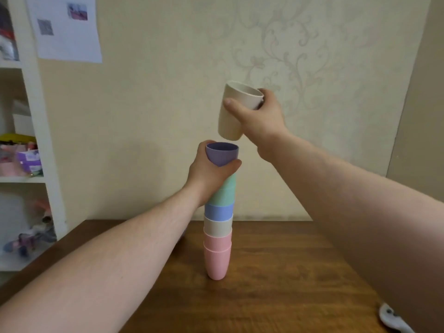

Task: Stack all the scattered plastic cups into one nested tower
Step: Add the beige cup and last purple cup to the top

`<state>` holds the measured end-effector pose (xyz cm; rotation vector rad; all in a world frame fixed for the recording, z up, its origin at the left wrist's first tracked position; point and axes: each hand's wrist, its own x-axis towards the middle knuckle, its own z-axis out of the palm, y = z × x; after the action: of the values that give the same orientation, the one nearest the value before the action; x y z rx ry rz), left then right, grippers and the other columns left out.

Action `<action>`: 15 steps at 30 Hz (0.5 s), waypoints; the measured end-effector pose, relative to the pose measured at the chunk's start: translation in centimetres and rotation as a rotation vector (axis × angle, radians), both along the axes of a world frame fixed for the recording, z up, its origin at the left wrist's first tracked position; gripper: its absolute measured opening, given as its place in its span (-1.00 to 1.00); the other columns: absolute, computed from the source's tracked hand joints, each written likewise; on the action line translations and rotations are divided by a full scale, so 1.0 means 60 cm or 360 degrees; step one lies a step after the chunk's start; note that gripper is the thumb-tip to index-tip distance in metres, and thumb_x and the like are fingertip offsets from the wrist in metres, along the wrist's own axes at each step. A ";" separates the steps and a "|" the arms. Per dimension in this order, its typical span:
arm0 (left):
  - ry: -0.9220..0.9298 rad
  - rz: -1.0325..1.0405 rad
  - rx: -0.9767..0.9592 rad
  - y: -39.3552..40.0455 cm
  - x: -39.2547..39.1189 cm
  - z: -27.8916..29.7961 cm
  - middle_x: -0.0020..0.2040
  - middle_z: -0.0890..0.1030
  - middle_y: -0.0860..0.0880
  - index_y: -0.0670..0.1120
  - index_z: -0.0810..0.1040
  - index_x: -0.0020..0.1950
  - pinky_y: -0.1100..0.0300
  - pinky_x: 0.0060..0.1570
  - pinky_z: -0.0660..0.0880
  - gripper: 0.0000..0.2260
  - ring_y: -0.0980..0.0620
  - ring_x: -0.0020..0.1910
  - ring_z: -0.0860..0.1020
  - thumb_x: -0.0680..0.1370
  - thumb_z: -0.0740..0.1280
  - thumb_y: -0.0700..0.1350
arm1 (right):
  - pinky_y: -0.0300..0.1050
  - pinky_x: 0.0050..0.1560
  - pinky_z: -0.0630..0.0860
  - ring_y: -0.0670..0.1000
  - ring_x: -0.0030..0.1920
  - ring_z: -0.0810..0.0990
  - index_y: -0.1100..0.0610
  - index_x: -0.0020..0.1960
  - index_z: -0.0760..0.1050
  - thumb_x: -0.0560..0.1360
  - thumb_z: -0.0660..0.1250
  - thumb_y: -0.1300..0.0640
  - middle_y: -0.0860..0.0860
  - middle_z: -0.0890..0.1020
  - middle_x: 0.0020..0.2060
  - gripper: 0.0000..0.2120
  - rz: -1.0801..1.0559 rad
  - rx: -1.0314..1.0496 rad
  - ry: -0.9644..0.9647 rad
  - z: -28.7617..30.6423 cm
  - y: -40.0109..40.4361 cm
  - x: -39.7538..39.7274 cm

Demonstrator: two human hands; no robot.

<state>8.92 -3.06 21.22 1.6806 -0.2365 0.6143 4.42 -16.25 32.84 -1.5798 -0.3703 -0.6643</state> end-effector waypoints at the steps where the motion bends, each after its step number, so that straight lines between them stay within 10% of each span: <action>1: -0.0003 -0.0005 0.0007 -0.001 0.001 -0.001 0.09 0.73 0.14 0.20 0.50 0.26 0.09 -0.02 0.68 -0.47 0.09 0.03 0.73 0.36 0.61 0.12 | -0.18 -0.08 0.65 -0.08 0.03 0.68 -0.01 0.26 0.43 0.45 0.65 -0.03 -0.12 0.61 0.04 -0.47 0.0000 -0.0065 0.0022 -0.001 0.012 0.001; 5: 0.0016 0.0054 0.0085 -0.007 0.013 0.005 -0.04 0.79 0.15 0.18 0.60 0.20 0.00 -0.05 0.72 -0.51 0.09 -0.08 0.78 0.31 0.58 0.21 | 0.04 0.18 0.69 0.06 0.16 0.69 0.03 0.25 0.52 0.39 0.70 -0.03 -0.02 0.67 0.11 -0.45 -0.0004 -0.0314 0.0206 -0.037 0.035 0.025; 9: 0.0001 0.0088 0.0131 -0.004 0.009 -0.016 0.03 0.71 0.24 0.20 0.49 0.32 0.13 0.07 0.69 -0.34 0.28 -0.01 0.68 0.27 0.61 0.22 | -0.08 0.05 0.65 0.03 0.12 0.70 0.04 0.27 0.54 0.44 0.66 0.06 -0.02 0.70 0.11 -0.52 0.0079 -0.0250 0.0269 -0.091 0.039 0.042; 15: 0.0364 0.0034 0.0368 0.016 -0.004 -0.124 0.14 0.70 0.13 0.18 0.42 0.38 0.11 -0.04 0.64 -0.31 0.07 0.06 0.69 0.34 0.63 0.19 | -0.19 -0.21 0.57 -0.05 0.00 0.71 0.01 0.35 0.50 0.51 0.60 -0.01 -0.03 0.71 0.11 -0.51 0.0217 -0.0198 0.0390 -0.126 0.031 0.043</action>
<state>8.66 -2.12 13.79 1.9619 -0.1284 0.4171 7.00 -14.41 25.30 -1.7149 -0.3378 -0.3430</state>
